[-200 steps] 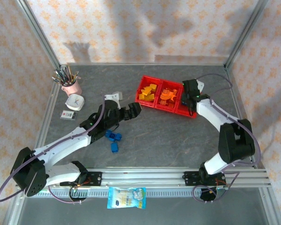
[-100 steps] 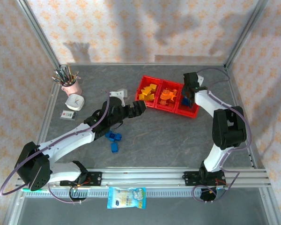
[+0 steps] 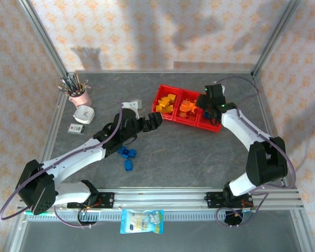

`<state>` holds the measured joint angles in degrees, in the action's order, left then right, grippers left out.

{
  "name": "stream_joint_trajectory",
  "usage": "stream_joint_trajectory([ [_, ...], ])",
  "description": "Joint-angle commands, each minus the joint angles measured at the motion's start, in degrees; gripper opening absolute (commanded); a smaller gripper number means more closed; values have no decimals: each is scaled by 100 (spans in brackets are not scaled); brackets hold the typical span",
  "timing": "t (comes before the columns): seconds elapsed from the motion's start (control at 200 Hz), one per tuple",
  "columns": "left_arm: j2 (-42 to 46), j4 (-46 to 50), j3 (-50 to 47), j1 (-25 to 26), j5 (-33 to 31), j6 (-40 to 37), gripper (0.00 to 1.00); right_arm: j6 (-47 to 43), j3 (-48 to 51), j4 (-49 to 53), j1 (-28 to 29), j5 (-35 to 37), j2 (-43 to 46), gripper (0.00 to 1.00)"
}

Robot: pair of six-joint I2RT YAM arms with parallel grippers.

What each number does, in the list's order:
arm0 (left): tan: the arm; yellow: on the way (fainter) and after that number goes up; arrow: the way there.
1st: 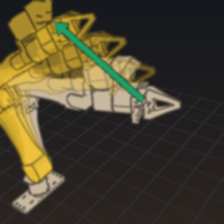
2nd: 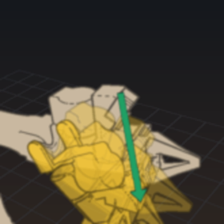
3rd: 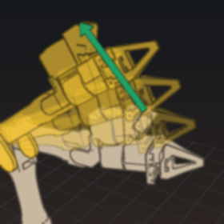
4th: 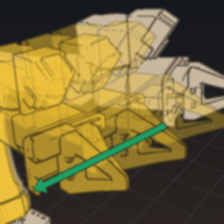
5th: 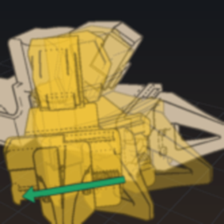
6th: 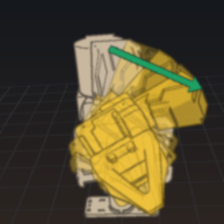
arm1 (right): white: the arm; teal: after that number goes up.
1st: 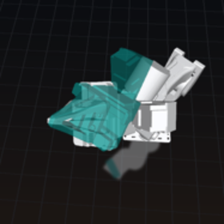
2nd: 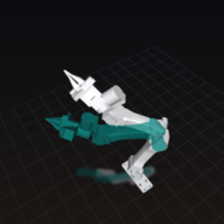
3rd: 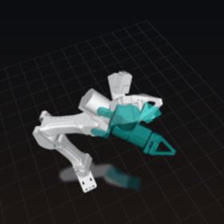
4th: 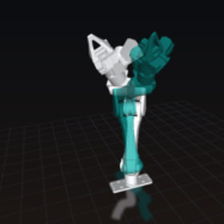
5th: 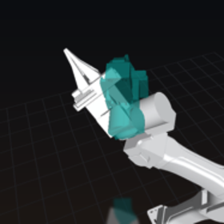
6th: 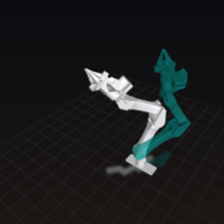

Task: Sort the legos into containers by color
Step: Place the lego in the container, then pick up the lego from the bottom-left of the table.

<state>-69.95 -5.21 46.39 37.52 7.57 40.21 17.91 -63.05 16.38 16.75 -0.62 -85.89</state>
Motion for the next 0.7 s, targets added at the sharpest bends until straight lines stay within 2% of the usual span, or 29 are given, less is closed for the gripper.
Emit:
stream_joint_trajectory([
  [0.0, 264, 152, -103, 21, -307, -120, 99, -30, 206, 175, 330, -188, 308, 62],
  [0.35, 1017, 591, -593, 19, -895, 90, 99, 96, 512, -72, 1762, -267, 458, 64],
  [0.696, 1969, 1451, -969, 1, -1570, 289, 99, 477, 249, -754, 3192, -188, -414, 68],
])
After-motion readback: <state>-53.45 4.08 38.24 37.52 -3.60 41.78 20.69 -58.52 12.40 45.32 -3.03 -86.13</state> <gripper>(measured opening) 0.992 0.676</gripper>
